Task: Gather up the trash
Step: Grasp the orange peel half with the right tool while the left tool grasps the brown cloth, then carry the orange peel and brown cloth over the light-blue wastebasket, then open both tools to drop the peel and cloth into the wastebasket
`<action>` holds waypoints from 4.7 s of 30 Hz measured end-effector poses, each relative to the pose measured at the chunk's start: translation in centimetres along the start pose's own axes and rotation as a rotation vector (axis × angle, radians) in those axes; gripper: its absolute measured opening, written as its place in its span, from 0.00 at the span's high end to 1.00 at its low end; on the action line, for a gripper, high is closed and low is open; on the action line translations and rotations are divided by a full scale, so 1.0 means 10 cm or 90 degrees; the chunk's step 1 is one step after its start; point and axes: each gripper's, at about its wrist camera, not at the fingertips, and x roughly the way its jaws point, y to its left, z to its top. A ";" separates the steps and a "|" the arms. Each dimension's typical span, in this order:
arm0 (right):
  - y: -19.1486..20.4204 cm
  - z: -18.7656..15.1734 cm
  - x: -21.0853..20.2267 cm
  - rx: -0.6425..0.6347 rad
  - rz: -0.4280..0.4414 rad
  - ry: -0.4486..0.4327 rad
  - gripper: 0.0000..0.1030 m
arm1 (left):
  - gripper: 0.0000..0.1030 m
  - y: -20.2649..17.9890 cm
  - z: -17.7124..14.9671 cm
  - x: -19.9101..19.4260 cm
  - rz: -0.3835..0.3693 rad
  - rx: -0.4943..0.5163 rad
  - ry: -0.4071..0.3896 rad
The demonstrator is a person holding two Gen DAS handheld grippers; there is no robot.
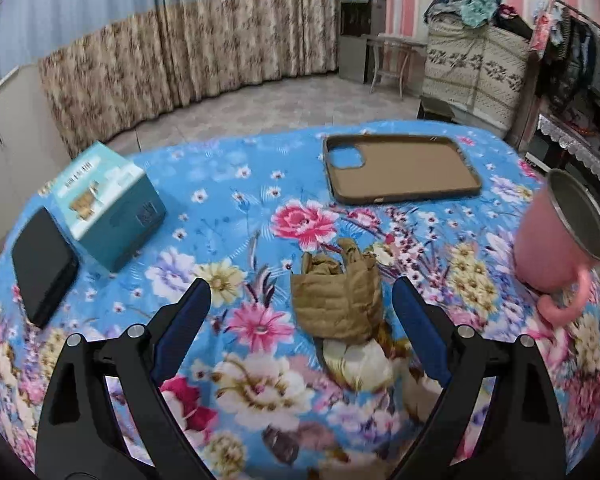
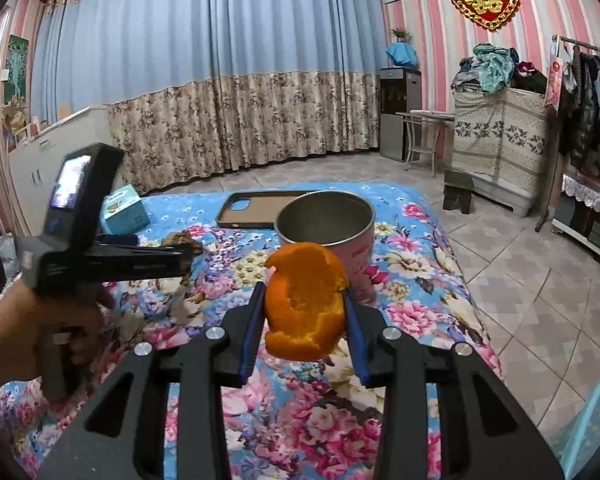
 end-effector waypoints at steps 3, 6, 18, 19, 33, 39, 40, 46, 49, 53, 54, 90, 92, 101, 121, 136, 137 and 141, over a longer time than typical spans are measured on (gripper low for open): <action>0.06 -0.01 0.00 -0.015 0.004 -0.003 0.63 | 0.33 0.02 0.02 0.11 -0.032 -0.002 0.033; 0.06 -0.02 0.00 -0.018 0.001 -0.001 0.63 | 0.61 0.08 0.00 0.10 -0.054 -0.004 0.031; 0.26 -0.16 -0.70 -0.023 0.033 0.005 0.63 | 0.61 0.56 -0.89 -1.50 -0.089 0.007 -0.092; 0.30 -0.19 -0.85 -0.024 0.035 0.003 0.63 | 0.61 0.61 -0.99 -1.69 -0.081 0.009 -0.102; 0.55 -0.35 -1.91 -0.014 0.052 -0.038 0.63 | 0.62 0.80 -1.67 -2.70 -0.061 0.025 -0.111; 0.55 -0.32 -2.02 -0.019 0.056 -0.047 0.63 | 0.61 0.63 -1.67 -2.95 -0.066 0.047 -0.133; 0.55 -0.32 -2.03 -0.020 0.057 -0.047 0.63 | 0.61 0.61 -1.66 -2.97 -0.066 0.051 -0.135; 0.49 -0.31 -2.05 -0.027 0.056 -0.046 0.63 | 0.61 0.54 -1.60 -2.98 -0.065 0.059 -0.139; 0.44 -0.30 -2.05 -0.026 0.053 -0.046 0.63 | 0.61 0.50 -1.57 -2.96 -0.064 0.061 -0.136; 0.36 -0.28 -2.03 -0.023 0.046 -0.048 0.63 | 0.61 0.40 -1.51 -2.95 -0.068 0.072 -0.137; 0.34 -0.28 -2.04 -0.022 0.044 -0.049 0.63 | 0.61 0.38 -1.50 -2.94 -0.069 0.073 -0.138; -0.56 -0.20 -2.34 0.005 -0.034 -0.088 0.63 | 0.61 -1.14 -1.12 -3.17 -0.169 0.199 -0.172; -0.63 -0.20 -2.36 0.008 -0.040 -0.091 0.63 | 0.61 -1.21 -1.11 -3.15 -0.176 0.204 -0.169; -0.98 -0.19 -2.43 0.016 -0.078 -0.089 0.63 | 0.61 -1.67 -1.00 -3.10 -0.214 0.225 -0.171; -2.28 -0.46 -2.83 0.100 -0.208 -0.067 0.63 | 0.60 -2.98 -0.94 -2.55 -0.347 0.223 -0.087; -2.53 -0.52 -2.85 0.110 -0.244 -0.049 0.63 | 0.55 -3.57 -1.06 -2.34 -0.363 0.235 -0.053; -2.54 -0.50 -2.83 0.111 -0.244 -0.046 0.62 | 0.43 -3.57 -1.05 -2.33 -0.359 0.238 -0.056; -2.57 -0.53 -2.69 0.105 -0.260 0.000 0.27 | 0.15 -3.45 -0.98 -2.32 -0.351 0.220 -0.070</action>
